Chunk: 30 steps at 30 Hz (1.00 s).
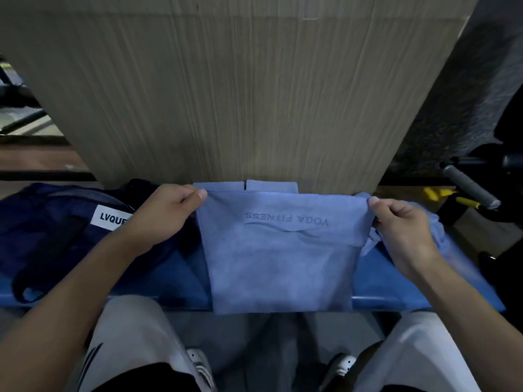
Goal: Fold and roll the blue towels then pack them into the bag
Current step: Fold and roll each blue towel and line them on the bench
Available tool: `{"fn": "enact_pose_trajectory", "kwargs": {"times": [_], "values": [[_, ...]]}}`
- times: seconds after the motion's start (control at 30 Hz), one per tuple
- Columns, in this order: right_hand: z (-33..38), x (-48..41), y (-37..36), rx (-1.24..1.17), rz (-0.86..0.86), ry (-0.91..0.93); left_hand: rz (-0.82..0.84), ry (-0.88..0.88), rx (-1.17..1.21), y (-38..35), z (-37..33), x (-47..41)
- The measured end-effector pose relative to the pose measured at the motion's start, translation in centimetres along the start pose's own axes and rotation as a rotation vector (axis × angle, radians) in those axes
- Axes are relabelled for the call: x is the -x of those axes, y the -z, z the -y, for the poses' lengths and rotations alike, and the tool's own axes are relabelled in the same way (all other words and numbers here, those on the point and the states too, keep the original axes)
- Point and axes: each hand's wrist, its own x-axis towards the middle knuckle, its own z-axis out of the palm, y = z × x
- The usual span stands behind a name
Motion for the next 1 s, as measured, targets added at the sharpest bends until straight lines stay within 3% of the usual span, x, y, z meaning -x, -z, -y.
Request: {"fn": "enact_pose_trajectory", "kwargs": {"times": [0.2,0.67,1.0], "values": [[3.7,1.1,1.0,0.029,-0.054,0.104,0.001,-0.012,0.127,1.0,-3.3,0.9],[7.3,0.1,2.3,0.147,-0.127,0.302,-0.293,-0.055,0.17,2.4,-6.8,0.8],[8.4,0.3,1.9,0.22,-0.169,0.348,-0.274,-0.058,0.198,2.5,-8.5,1.1]]}}
